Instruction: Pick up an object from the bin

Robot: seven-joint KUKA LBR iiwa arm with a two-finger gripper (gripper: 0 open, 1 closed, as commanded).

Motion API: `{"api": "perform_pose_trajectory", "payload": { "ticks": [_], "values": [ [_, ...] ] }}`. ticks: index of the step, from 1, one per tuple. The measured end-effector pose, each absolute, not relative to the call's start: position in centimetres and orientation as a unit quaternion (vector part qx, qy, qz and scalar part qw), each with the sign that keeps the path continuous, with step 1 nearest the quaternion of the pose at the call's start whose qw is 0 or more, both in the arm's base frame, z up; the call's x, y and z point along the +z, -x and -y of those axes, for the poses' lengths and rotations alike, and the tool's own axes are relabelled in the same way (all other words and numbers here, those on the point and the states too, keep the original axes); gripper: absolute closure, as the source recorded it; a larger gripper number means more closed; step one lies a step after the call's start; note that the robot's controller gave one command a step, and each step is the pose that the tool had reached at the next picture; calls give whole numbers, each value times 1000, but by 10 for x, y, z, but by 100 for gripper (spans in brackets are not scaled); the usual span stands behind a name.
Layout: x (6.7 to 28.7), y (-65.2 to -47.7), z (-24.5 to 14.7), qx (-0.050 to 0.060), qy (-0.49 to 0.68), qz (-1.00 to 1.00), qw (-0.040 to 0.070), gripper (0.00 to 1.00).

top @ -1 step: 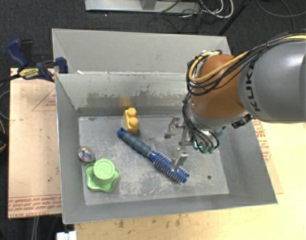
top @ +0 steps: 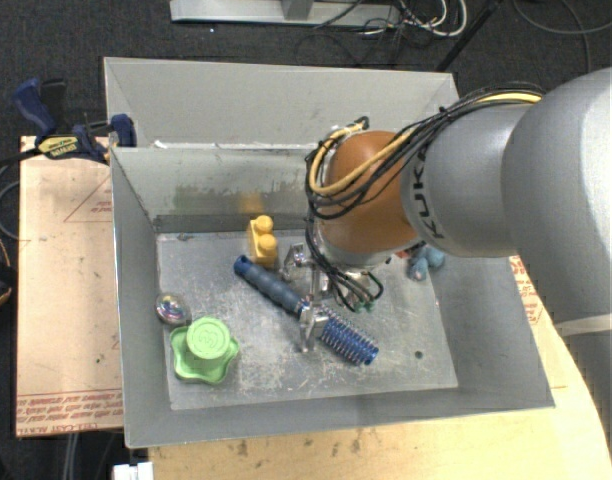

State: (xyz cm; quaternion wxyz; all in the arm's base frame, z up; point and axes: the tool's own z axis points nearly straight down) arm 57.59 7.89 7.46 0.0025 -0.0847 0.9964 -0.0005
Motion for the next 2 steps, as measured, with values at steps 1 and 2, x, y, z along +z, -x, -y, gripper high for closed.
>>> {"api": "perform_pose_trajectory", "payload": {
  "ticks": [1, 2],
  "values": [
    [77, -582, -81, 1, 67, -998, 2, 0],
    [76, -584, -83, 0, 68, -998, 2, 0]
  ]
}}
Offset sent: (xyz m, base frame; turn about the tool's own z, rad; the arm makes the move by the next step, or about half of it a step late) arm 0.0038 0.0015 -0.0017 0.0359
